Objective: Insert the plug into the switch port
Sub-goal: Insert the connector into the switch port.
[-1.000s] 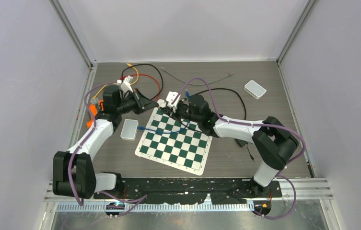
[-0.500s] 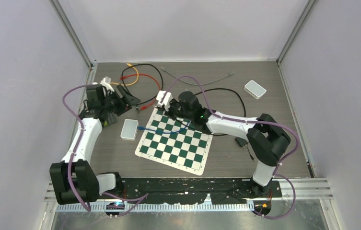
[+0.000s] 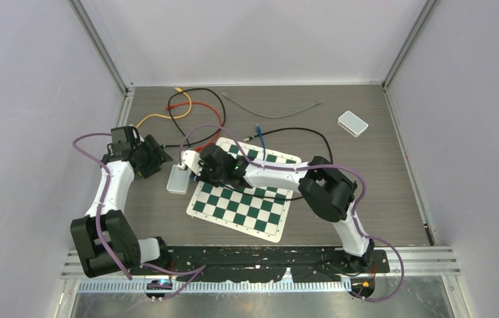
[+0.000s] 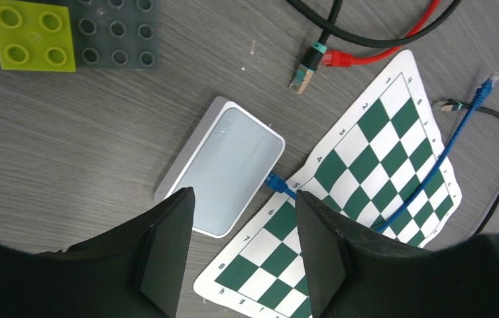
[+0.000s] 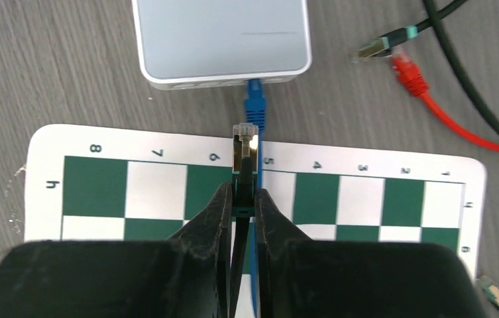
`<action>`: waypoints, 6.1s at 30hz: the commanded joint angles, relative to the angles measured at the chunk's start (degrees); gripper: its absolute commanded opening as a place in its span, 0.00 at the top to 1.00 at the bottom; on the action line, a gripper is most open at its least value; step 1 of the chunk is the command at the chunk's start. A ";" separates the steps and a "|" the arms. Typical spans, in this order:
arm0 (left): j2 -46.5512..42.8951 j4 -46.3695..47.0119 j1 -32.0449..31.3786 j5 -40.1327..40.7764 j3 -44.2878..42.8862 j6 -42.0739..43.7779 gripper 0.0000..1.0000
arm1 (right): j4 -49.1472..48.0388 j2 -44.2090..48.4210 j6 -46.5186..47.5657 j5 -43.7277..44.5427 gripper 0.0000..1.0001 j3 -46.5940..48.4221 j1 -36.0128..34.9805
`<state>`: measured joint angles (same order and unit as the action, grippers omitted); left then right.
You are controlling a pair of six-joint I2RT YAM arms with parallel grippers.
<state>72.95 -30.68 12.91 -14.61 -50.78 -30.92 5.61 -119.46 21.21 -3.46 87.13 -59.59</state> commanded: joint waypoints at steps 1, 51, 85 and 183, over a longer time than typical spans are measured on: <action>1.03 -0.84 1.16 1.47 0.46 1.56 0.41 | 3.66 -1.44 -3.18 1.97 0.95 4.61 -1.71; 12.57 -3.92 3.88 -6.36 1.84 4.64 0.59 | 10.95 -13.55 -1.01 5.81 0.95 18.95 -5.72; 15.41 -9.58 3.88 -4.50 -1.38 10.36 0.55 | 10.87 -10.95 8.07 -2.40 0.95 15.07 -6.26; 19.92 -4.94 -3.49 -16.77 2.19 6.13 0.69 | 7.05 -14.25 9.64 -6.62 0.95 24.72 -4.30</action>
<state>91.96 -35.62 13.69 -20.95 -51.88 -19.64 25.80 -136.22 28.18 -7.84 111.11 -62.70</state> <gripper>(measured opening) 0.331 0.157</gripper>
